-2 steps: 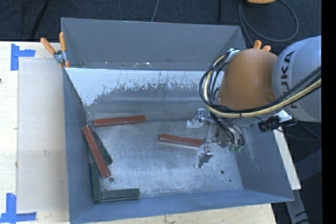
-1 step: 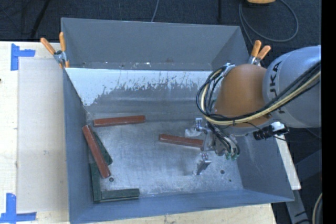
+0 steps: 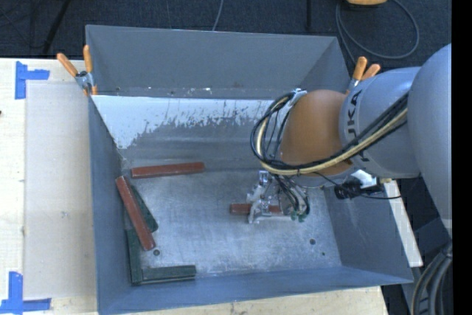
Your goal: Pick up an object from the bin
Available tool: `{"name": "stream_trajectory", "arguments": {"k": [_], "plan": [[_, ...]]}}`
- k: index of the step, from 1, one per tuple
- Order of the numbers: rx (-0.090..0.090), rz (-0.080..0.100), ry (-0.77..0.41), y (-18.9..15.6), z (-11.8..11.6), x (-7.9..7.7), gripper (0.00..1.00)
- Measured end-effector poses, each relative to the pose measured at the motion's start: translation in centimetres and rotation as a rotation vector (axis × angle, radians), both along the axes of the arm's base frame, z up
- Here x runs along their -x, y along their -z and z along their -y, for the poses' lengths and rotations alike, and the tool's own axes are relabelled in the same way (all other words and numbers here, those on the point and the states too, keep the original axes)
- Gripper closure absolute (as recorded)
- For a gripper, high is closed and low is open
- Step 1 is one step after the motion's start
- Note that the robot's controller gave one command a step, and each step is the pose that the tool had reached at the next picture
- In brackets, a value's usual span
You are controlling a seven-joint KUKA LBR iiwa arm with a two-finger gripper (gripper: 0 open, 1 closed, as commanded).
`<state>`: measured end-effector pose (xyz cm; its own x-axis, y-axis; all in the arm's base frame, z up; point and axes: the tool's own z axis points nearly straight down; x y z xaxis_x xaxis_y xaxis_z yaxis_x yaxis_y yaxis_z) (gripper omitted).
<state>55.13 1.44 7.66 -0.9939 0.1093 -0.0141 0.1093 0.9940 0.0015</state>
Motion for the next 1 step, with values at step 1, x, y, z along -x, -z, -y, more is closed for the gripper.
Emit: {"name": "stream_trajectory", "arguments": {"k": [1], "plan": [[0.0,0.0,0.0,0.0,0.0,0.0,1.0]]}}
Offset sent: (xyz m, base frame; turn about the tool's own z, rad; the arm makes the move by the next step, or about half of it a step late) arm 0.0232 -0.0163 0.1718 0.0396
